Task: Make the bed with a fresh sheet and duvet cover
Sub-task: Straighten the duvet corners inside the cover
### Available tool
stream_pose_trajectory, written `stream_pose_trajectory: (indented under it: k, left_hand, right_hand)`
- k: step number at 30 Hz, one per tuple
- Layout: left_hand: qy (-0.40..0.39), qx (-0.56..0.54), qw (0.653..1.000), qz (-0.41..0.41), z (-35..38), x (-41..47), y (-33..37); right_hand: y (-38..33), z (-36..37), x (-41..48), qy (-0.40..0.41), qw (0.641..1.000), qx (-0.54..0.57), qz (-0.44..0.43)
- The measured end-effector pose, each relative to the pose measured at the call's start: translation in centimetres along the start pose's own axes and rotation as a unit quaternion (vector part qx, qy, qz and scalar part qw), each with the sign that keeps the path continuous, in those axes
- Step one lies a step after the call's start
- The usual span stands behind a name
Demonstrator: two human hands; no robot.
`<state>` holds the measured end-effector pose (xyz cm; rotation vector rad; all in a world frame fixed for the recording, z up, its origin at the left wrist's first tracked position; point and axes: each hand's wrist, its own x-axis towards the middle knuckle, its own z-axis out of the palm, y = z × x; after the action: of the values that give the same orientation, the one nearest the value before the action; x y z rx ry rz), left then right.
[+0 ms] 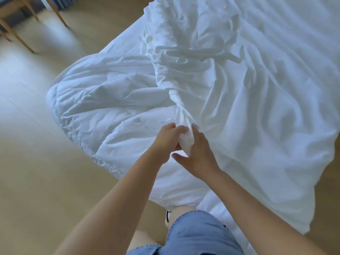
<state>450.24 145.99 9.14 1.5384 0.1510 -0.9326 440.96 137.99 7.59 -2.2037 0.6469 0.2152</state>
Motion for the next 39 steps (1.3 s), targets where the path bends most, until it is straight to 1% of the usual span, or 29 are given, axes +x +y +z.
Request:
stream_pose_trajectory:
  k: [1, 2, 3, 4, 5, 7, 8, 9, 11, 13, 15, 17, 19, 20, 21, 22, 23, 25, 26, 28, 30, 32, 33, 34, 35, 36, 37, 38, 39]
  left_hand:
    - [-0.005, -0.013, 1.0, -0.004, -0.5, 0.5, 0.5]
    - [-0.003, -0.026, 1.0, -0.008, -1.2, 1.3, 1.1]
    - [0.009, -0.022, 1.0, -0.017, -2.0, 2.3, 1.5]
    - [0.022, 0.003, 0.999, -0.031, -2.9, 3.4, 1.9]
    - [0.03, 0.037, 0.998, -0.049, -3.9, 4.4, 2.1]
    - [0.013, 0.072, 0.992, -0.102, -5.5, 6.5, 2.1]
    - [-0.01, 0.083, 0.987, -0.134, -6.1, 7.6, 1.9]
    - [-0.035, 0.099, 0.981, -0.164, -6.7, 8.7, 1.8]
    - [-0.072, 0.152, 0.969, -0.182, -7.8, 11.5, 2.1]
    - [-0.087, 0.192, 0.963, -0.166, -9.1, 14.6, 3.1]
    - [-0.108, 0.208, 0.96, -0.153, -10.5, 18.0, 4.7]
    - [-0.143, 0.25, 0.945, -0.153, -12.0, 21.3, 6.3]
    - [-0.178, 0.333, 0.914, -0.148, -13.8, 24.5, 7.8]
    - [-0.185, 0.365, 0.902, -0.138, -14.8, 26.0, 8.5]
    - [-0.183, 0.391, 0.894, -0.117, -15.8, 27.5, 9.1]
    - [-0.173, 0.42, 0.888, -0.076, -16.8, 29.0, 9.9]
    - [-0.158, 0.461, 0.873, -0.008, -17.8, 30.7, 10.7]
    - [-0.135, 0.547, 0.815, 0.137, -19.5, 34.3, 12.9]
    - [-0.136, 0.575, 0.786, 0.185, -20.1, 36.0, 14.2]
    - [-0.142, 0.614, 0.742, 0.227, -20.7, 39.4, 16.3]
    - [-0.143, 0.661, 0.696, 0.241, -20.7, 42.2, 17.5]
    - [-0.139, 0.697, 0.657, 0.251, -20.4, 44.4, 18.2]
    - [-0.132, 0.707, 0.646, 0.254, -20.2, 45.6, 18.5]
    - [-0.123, 0.714, 0.64, 0.255, -20.0, 46.8, 18.8]
    - [-0.111, 0.719, 0.637, 0.255, -19.9, 48.0, 19.2]
    - [-0.099, 0.724, 0.635, 0.249, -19.9, 49.2, 19.6]
    - [-0.092, 0.728, 0.637, 0.236, -20.0, 50.4, 19.7]
    - [-0.095, 0.729, 0.642, 0.215, -20.0, 51.5, 19.8]
    - [-0.107, 0.729, 0.65, 0.185, -20.1, 52.5, 19.8]
  right_hand:
    - [-1.0, 0.4, 1.8, 0.024, 1.0, -0.004, 0.002]
    - [-1.9, 0.6, 3.3, 0.028, 1.0, -0.005, 0.006]
    - [-2.4, 0.9, 4.3, 0.004, 1.0, 0.005, 0.012]
    - [-2.8, 1.1, 4.7, -0.053, 0.998, 0.012, 0.016]
    - [-2.9, 1.4, 4.5, -0.132, 0.991, 0.006, 0.014]
    - [-3.2, 2.6, 3.5, -0.284, 0.958, -0.036, 0.021]
    - [-3.4, 3.4, 3.1, -0.322, 0.945, -0.054, 0.029]
    - [-3.4, 4.7, 3.0, -0.331, 0.941, -0.061, 0.039]
    - [-3.5, 7.2, 4.2, -0.286, 0.955, -0.035, 0.068]
    - [-4.0, 9.1, 6.7, -0.195, 0.973, 0.025, 0.117]
    - [-5.1, 10.6, 10.2, -0.107, 0.978, 0.081, 0.161]
    - [-6.7, 11.8, 14.1, -0.044, 0.962, 0.151, 0.224]
    - [-8.0, 13.2, 17.9, 0.009, 0.929, 0.226, 0.292]
    - [-8.6, 13.9, 19.6, 0.021, 0.917, 0.25, 0.311]
    - [-8.7, 14.7, 20.9, 0.014, 0.909, 0.257, 0.328]
    - [-9.0, 15.4, 21.9, -0.014, 0.907, 0.253, 0.337]
    - [-9.4, 16.1, 22.6, -0.049, 0.909, 0.248, 0.332]
    - [-10.1, 17.7, 23.4, -0.114, 0.915, 0.234, 0.309]
    - [-10.3, 18.3, 23.4, -0.143, 0.915, 0.217, 0.308]
    - [-10.7, 19.0, 23.5, -0.177, 0.916, 0.186, 0.309]
    - [-10.7, 19.5, 24.1, -0.137, 0.926, 0.167, 0.308]
    - [-11.4, 19.2, 26.1, -0.052, 0.932, 0.19, 0.305]
    - [-11.7, 19.0, 27.7, -0.005, 0.926, 0.223, 0.305]
    - [-12.1, 18.4, 29.6, 0.049, 0.904, 0.275, 0.324]
    - [-12.2, 17.8, 31.6, 0.108, 0.874, 0.325, 0.345]
    - [-12.3, 17.0, 33.6, 0.157, 0.844, 0.359, 0.367]
    - [-12.2, 16.2, 35.3, 0.189, 0.828, 0.362, 0.384]
    - [-12.2, 15.2, 36.7, 0.19, 0.837, 0.325, 0.397]
    - [-12.3, 14.2, 37.6, 0.154, 0.871, 0.242, 0.398]
